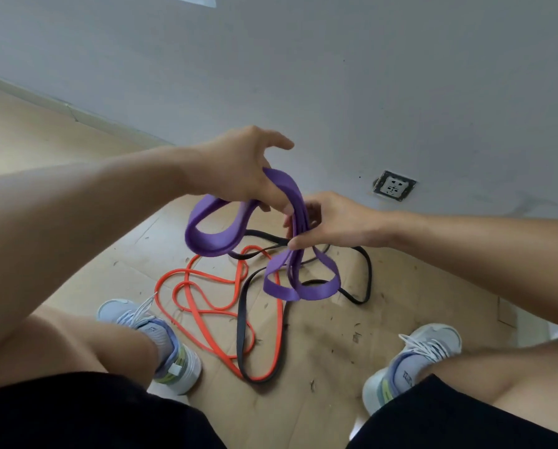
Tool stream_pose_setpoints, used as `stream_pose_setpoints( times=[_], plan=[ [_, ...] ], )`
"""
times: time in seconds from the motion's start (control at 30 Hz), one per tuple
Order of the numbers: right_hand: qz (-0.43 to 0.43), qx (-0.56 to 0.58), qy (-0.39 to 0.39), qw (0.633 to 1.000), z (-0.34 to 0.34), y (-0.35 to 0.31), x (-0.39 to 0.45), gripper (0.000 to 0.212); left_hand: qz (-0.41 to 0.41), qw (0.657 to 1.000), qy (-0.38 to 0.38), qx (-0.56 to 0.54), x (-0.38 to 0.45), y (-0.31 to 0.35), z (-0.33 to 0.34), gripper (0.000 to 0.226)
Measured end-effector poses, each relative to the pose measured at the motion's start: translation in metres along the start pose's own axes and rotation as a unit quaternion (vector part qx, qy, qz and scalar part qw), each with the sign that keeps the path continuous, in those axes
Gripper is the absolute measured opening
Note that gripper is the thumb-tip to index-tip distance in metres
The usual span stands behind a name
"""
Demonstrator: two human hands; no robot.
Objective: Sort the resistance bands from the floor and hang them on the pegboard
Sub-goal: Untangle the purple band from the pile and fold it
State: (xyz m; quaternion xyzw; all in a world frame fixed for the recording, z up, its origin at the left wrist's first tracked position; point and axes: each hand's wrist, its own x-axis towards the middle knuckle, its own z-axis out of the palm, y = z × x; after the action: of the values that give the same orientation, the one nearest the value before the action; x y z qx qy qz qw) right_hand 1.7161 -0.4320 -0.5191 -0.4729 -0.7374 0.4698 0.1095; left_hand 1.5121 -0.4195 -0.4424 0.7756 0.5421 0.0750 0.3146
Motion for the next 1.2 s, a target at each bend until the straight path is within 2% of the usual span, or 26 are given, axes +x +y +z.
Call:
stream_pose_setpoints(
  times=[0.1, 0.17, 0.27, 0.33, 0.43, 0.57, 0.67, 0.77, 0.93, 1.2],
  plan=[
    [0.024, 0.006, 0.006, 1.0, 0.001, 0.008, 0.001, 0.026, -0.013, 0.996, 0.004, -0.088, -0.007, -0.007, -0.013, 0.075],
    [0.027, 0.019, 0.009, 0.999, -0.003, 0.008, 0.003, 0.026, -0.019, 0.997, 0.005, -0.071, -0.008, -0.016, -0.017, 0.047],
    [0.038, 0.049, 0.022, 0.998, -0.011, 0.006, 0.004, 0.029, -0.058, 0.998, -0.012, -0.024, -0.004, -0.037, -0.019, 0.031],
    [0.033, 0.072, 0.04, 0.996, -0.016, 0.002, 0.003, 0.032, -0.084, 0.996, -0.037, 0.016, -0.003, -0.049, -0.015, 0.034],
    [0.002, 0.082, 0.065, 0.994, -0.018, -0.009, 0.003, 0.03, -0.068, 0.994, -0.066, 0.055, -0.002, -0.053, 0.0, 0.043],
    [-0.019, 0.077, 0.08, 0.994, -0.017, -0.027, 0.001, 0.03, -0.001, 0.999, -0.042, -0.009, 0.003, -0.028, 0.018, 0.05],
    [-0.018, 0.068, 0.072, 0.995, -0.016, -0.027, 0.0, 0.041, 0.027, 0.997, -0.044, 0.054, 0.005, -0.017, 0.022, 0.053],
    [0.002, 0.065, 0.069, 0.995, -0.019, -0.022, -0.001, 0.052, 0.029, 0.995, -0.035, 0.093, 0.005, -0.019, 0.02, 0.049],
    [-0.012, 0.017, 0.059, 0.998, -0.025, -0.018, -0.003, 0.048, 0.054, 0.992, 0.004, 0.113, 0.006, -0.017, 0.021, 0.05],
    [-0.014, -0.03, 0.054, 0.998, -0.031, -0.023, -0.002, 0.048, 0.046, 0.99, 0.016, 0.136, 0.007, -0.019, 0.016, 0.048]
  ],
)
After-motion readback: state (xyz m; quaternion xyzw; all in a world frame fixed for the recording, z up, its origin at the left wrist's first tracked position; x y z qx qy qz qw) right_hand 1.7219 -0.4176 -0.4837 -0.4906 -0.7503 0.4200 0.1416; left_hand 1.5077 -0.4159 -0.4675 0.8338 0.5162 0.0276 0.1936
